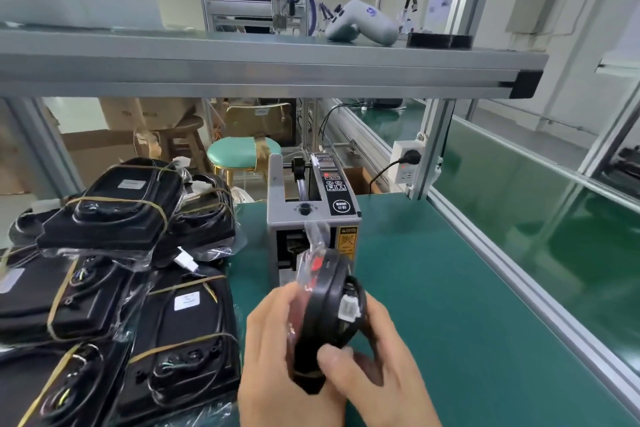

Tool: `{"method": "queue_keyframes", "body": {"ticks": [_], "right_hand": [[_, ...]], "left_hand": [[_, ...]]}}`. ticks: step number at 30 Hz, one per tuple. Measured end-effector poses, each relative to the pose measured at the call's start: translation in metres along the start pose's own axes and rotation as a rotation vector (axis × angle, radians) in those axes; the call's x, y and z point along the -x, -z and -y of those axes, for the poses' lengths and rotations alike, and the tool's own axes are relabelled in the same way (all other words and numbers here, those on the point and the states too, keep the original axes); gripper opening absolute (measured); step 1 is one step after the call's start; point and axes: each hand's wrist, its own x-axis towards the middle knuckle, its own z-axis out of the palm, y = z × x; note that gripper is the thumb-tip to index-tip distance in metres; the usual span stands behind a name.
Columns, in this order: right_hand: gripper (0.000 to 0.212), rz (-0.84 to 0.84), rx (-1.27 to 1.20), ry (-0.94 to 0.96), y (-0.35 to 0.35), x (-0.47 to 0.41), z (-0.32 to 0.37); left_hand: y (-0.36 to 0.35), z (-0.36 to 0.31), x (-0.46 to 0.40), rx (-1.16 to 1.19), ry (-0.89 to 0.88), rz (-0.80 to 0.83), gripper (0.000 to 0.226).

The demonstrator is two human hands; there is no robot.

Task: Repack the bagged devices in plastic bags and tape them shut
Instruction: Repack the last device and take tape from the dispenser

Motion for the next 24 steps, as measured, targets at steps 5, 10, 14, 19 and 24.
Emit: {"method": "queue_keyframes", "body": {"ticks": [5, 10, 14, 19, 24], "right_hand": [[0.065, 0.093, -0.044, -0.068, 0.013, -0.018, -0.001], [0.069, 0.125, 0.078, -0.080, 0.022, -0.039, -0.003], [0.071, 0.252, 0.101, -0.119, 0.022, -0.052, 0.001], [0.075, 0.366, 0.095, -0.178, 0.030, -0.070, 0.005], [0.080, 0.421, 0.171, -0.225, 0.033, -0.086, 0.007]], "left_hand": [[0.018, 0.001, -0.002, -0.008, -0.090, 0.213, 0.048], [0.035, 0.014, -0.031, -0.042, -0.141, 0.260, 0.038], [0.039, 0.022, -0.065, -0.124, -0.109, 0.230, 0.069], [0.039, 0.029, -0.086, -0.066, -0.041, 0.430, 0.062], [0.037, 0.046, -0.092, -0.048, -0.061, 0.444, 0.050]]}}
